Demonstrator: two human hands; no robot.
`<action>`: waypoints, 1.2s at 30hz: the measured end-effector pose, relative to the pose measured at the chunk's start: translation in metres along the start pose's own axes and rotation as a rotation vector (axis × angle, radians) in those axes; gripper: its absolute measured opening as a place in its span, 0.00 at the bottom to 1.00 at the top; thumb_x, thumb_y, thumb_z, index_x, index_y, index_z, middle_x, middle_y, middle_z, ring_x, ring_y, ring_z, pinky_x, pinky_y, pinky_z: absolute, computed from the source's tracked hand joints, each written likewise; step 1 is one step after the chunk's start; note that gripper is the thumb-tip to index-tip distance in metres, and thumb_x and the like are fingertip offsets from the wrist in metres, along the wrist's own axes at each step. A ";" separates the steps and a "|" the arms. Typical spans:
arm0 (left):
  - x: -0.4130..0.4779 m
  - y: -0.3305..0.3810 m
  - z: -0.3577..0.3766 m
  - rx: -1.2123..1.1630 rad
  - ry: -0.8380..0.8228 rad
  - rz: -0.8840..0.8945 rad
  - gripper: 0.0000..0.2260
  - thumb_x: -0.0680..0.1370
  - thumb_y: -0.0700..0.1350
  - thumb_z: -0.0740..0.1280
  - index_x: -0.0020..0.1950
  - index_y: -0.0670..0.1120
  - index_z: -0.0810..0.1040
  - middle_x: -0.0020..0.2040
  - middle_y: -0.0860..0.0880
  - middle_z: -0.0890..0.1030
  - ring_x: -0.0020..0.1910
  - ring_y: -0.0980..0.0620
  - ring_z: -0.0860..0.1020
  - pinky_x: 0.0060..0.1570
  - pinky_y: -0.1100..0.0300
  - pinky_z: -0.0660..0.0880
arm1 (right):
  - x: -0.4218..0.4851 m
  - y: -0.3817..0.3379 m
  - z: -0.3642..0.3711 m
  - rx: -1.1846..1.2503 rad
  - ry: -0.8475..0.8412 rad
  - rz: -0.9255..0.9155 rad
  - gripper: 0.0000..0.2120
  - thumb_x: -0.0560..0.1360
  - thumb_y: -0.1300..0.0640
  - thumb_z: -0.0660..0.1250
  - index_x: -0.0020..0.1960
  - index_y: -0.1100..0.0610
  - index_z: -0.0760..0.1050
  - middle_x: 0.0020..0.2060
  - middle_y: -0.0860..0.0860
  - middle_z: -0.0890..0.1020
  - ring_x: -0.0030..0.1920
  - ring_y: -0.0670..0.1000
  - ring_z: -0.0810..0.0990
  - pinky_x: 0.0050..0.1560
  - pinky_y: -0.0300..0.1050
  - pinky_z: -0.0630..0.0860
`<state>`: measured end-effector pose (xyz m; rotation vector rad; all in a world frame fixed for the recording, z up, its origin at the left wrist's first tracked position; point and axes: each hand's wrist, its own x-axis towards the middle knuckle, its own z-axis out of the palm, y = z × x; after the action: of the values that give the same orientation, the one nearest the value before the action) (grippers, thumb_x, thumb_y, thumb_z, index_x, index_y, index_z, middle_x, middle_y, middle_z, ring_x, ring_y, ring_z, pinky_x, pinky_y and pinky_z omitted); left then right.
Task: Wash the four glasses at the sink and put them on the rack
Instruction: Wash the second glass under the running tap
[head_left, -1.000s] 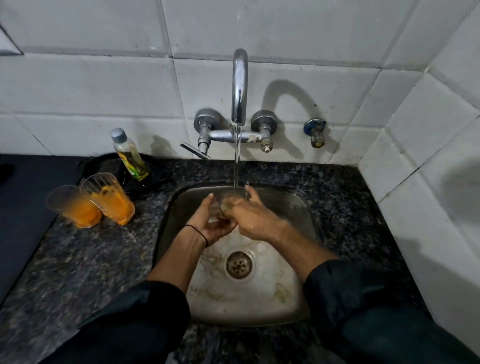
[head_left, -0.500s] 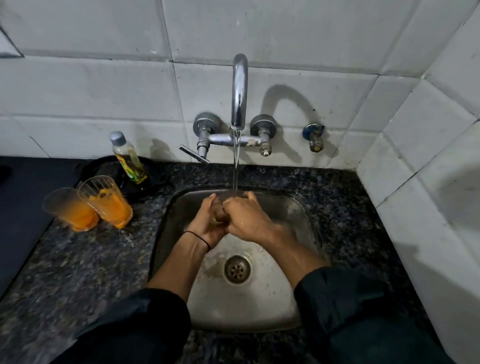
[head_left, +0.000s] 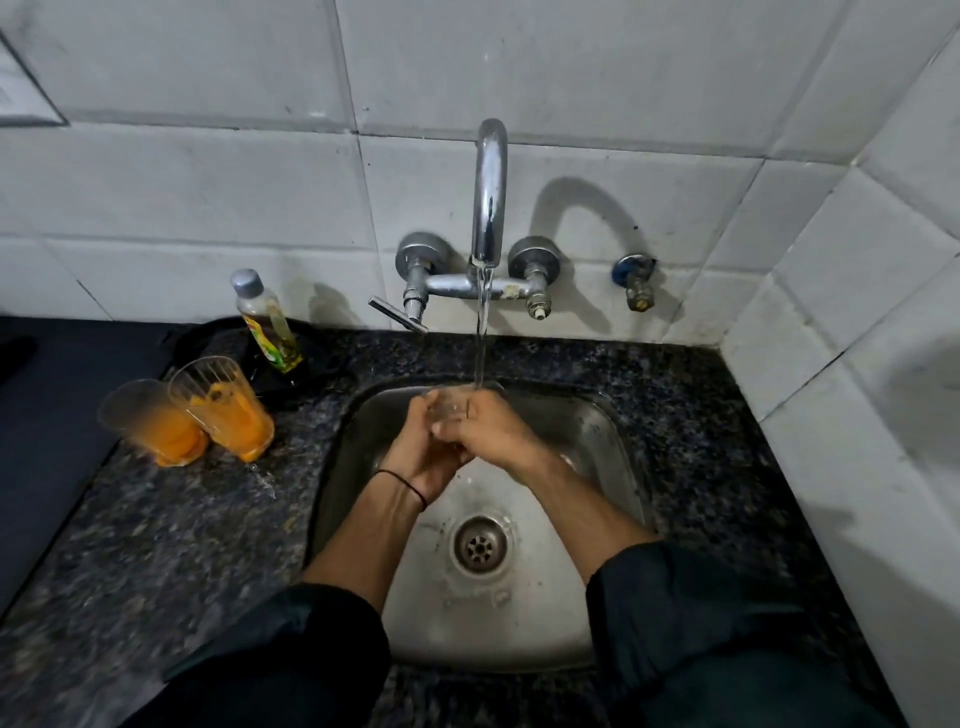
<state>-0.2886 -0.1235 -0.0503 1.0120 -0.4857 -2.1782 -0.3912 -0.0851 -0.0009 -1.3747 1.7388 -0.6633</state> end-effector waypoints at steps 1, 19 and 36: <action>-0.002 -0.003 0.000 -0.005 -0.016 0.001 0.18 0.83 0.53 0.53 0.57 0.44 0.78 0.52 0.42 0.82 0.50 0.46 0.81 0.48 0.51 0.81 | 0.002 -0.003 0.004 0.207 0.052 0.087 0.11 0.72 0.55 0.71 0.54 0.53 0.83 0.49 0.52 0.87 0.53 0.53 0.84 0.61 0.57 0.78; -0.010 -0.003 0.004 0.063 0.019 0.296 0.25 0.71 0.35 0.72 0.62 0.48 0.66 0.45 0.42 0.80 0.39 0.46 0.81 0.38 0.51 0.80 | -0.008 0.002 0.013 1.099 0.472 0.378 0.14 0.79 0.49 0.69 0.39 0.56 0.77 0.30 0.53 0.81 0.24 0.46 0.74 0.25 0.36 0.71; -0.013 0.015 0.008 -0.012 0.197 -0.180 0.23 0.84 0.58 0.53 0.52 0.41 0.77 0.45 0.40 0.82 0.42 0.45 0.77 0.34 0.51 0.79 | -0.015 0.010 -0.007 -0.349 -0.010 -0.342 0.09 0.81 0.56 0.65 0.57 0.53 0.83 0.57 0.51 0.84 0.60 0.49 0.79 0.66 0.50 0.67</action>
<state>-0.2822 -0.1245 -0.0297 1.2912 -0.2994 -2.2038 -0.4014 -0.0683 -0.0013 -1.9418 1.6808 -0.5467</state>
